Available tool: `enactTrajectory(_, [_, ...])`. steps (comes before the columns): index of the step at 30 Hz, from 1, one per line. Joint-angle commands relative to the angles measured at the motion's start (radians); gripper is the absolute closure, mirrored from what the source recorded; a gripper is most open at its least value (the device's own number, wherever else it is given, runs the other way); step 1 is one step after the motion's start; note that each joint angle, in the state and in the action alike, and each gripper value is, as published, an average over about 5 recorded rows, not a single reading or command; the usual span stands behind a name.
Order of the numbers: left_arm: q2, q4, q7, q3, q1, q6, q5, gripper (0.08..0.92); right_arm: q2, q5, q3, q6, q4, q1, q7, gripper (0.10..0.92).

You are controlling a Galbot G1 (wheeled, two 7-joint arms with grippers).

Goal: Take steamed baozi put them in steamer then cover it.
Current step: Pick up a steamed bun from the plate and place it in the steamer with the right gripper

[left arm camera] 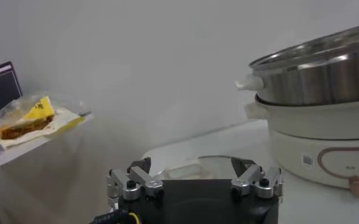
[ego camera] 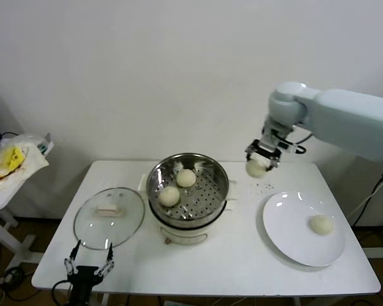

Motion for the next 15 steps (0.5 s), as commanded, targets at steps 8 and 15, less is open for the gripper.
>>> enactTrajectory(8, [0.018,0.004,0.002,-0.006,0.018,-0.006,-0.012,0.177,0.376,-0.159,0.05,0.168,-0.016,-0.107,-0.012,0.355])
enactTrajectory(15, [0.016,-0.018,0.007,-0.005,0.028,0.008,-0.034,0.177,0.443,-0.197,0.029,0.191,-0.03,-0.175,-0.006,0.355])
